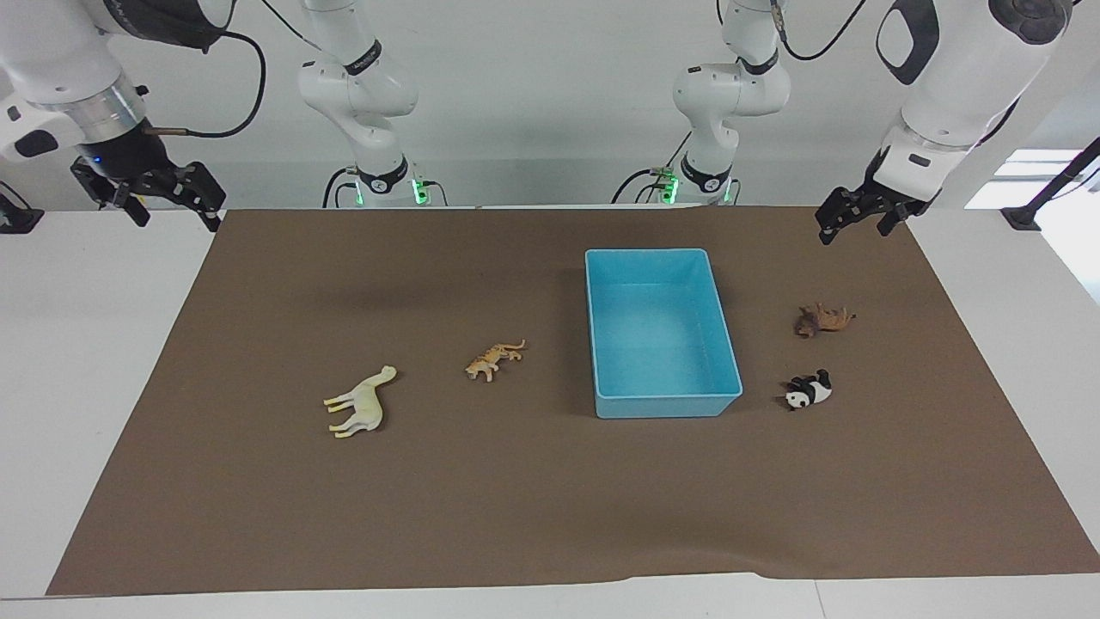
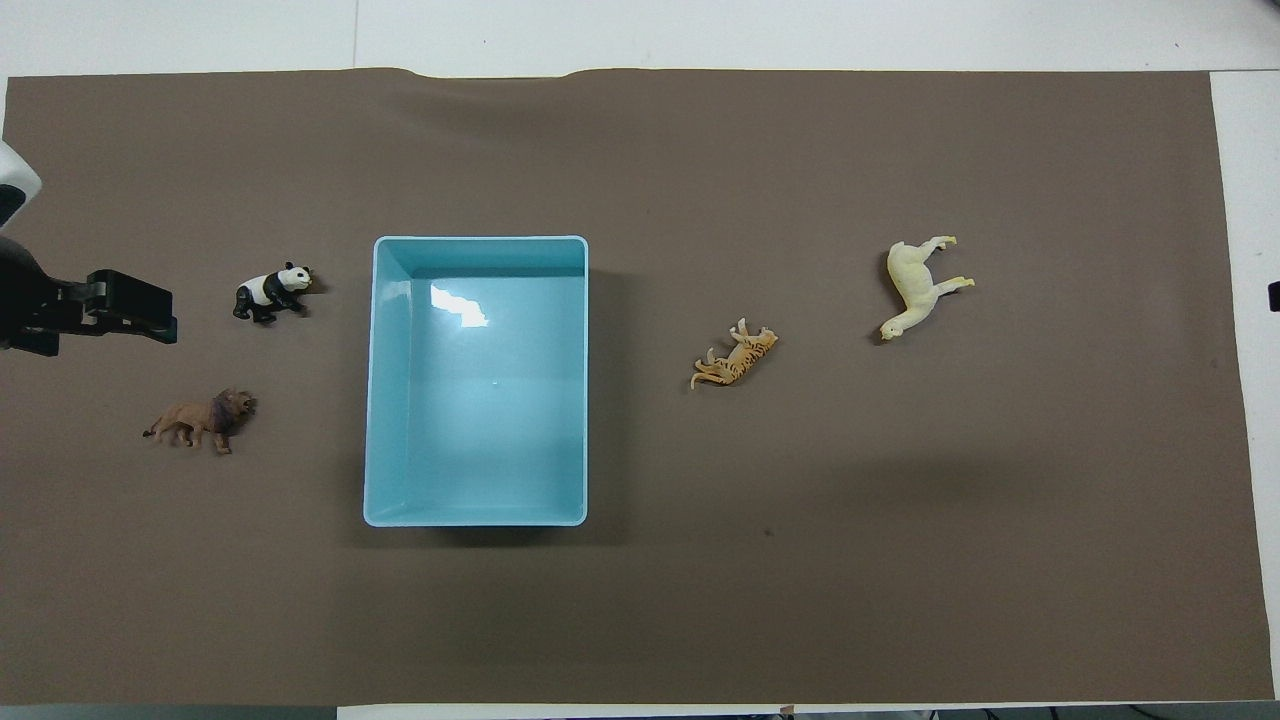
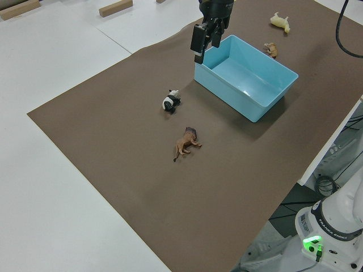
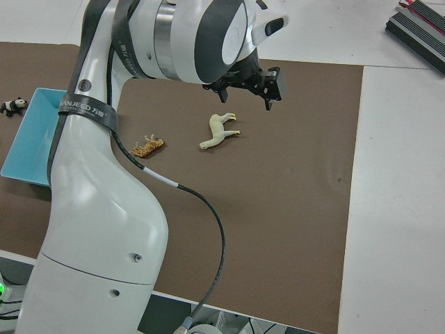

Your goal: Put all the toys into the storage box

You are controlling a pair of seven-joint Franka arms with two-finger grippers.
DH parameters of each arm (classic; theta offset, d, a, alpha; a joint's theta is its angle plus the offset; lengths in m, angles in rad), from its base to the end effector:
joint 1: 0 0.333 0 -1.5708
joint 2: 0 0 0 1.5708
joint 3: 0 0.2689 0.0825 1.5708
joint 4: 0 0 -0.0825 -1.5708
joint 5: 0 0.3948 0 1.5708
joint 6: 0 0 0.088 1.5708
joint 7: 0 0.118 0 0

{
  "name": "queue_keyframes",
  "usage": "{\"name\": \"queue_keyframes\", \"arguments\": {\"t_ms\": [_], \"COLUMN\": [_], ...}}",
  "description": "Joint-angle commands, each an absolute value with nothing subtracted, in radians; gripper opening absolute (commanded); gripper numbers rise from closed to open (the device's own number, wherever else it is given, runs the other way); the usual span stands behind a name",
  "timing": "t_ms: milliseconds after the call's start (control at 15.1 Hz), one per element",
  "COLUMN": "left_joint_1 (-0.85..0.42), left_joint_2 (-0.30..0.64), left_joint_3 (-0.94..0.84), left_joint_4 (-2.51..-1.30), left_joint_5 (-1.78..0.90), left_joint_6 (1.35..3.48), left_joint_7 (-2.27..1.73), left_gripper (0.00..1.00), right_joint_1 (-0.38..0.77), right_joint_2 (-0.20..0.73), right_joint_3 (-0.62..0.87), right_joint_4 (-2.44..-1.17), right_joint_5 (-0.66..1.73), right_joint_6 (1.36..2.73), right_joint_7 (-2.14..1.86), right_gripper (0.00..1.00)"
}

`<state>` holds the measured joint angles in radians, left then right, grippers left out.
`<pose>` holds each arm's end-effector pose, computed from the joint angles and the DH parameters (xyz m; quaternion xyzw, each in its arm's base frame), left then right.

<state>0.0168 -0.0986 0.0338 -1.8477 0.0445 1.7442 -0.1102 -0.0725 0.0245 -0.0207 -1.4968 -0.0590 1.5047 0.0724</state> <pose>0.5453 0.0326 0.5015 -0.9969 -0.0763 0.0019 0.0203 0.5622 -0.0597 0.5825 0.9960 -0.0844 -0.0086 0.0296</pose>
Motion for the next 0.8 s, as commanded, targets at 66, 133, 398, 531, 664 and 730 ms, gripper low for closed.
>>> {"name": "queue_keyframes", "arguments": {"t_ms": [66,133,398,531,664,730], "left_joint_1": [0.132,0.147,0.192,0.18,0.167,0.16], "left_joint_2": [-0.219,-0.218,-0.178,-0.14,-0.126,-0.123], "left_joint_3": [0.029,0.029,0.026,0.026,0.025,0.025], "left_joint_4": [-2.095,-2.115,-2.121,-2.128,-2.172,-2.198], "left_joint_5": [0.054,0.054,0.054,0.054,0.054,0.054], "left_joint_6": [1.948,1.959,2.086,2.102,2.135,2.178], "left_joint_7": [-0.117,-0.118,-0.479,-0.672,-0.789,-0.839], "left_gripper": [1.0,1.0,1.0,1.0,1.0,1.0], "right_joint_1": [0.024,0.052,0.156,0.192,0.221,0.253], "right_joint_2": [0.032,0.055,0.19,0.245,0.284,0.3], "right_joint_3": [-0.017,-0.017,-0.017,-0.017,-0.017,-0.017], "right_joint_4": [-1.595,-1.606,-1.6,-1.603,-1.598,-1.6], "right_joint_5": [-0.051,-0.049,-0.019,0.021,0.023,0.028], "right_joint_6": [1.642,1.679,1.814,1.894,1.934,1.966], "right_joint_7": [0.328,0.398,0.7,0.773,0.837,0.895], "right_gripper": [1.0,1.0,1.0,1.0,1.0,1.0]}}
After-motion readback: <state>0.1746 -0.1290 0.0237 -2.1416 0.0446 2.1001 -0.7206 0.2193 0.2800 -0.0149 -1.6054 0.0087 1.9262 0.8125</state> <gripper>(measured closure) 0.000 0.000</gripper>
